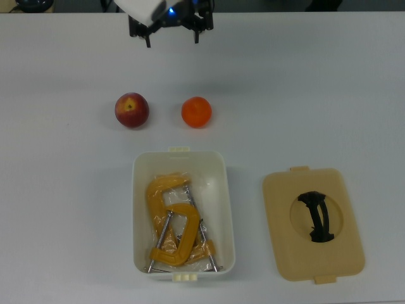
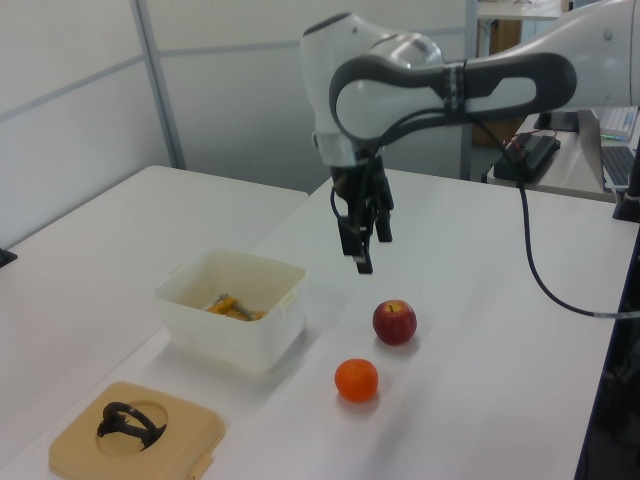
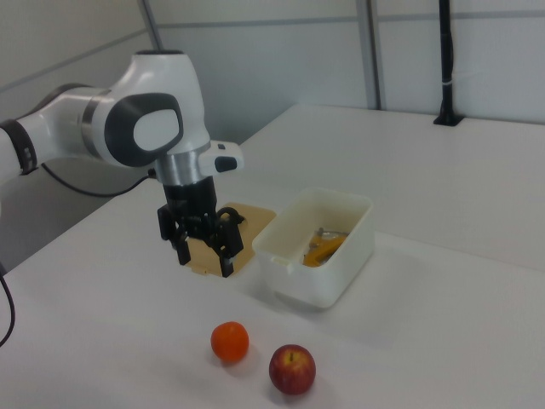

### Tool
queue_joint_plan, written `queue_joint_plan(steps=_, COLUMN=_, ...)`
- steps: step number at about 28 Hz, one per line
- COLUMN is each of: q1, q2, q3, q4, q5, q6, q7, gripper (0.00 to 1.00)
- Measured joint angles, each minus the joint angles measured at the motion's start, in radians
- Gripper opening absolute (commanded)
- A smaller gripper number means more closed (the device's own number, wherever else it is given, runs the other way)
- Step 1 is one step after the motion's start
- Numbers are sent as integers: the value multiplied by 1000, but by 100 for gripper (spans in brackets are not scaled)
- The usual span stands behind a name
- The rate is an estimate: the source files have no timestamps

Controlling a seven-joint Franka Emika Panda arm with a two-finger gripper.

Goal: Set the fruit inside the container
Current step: 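Lower the open gripper down onto the orange, then close the gripper around the orange and lift it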

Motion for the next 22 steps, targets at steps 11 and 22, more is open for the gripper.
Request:
queue_joint_plan(steps=11, q1=80, q2=27, q3=1, q4=-206, q5=0, q6=242, q7=-64, gripper=100)
queue_joint_plan(steps=22, q1=92, q2=123, q3=0, q4=-304, q5=-42, q6=417, q7=-63, gripper=100)
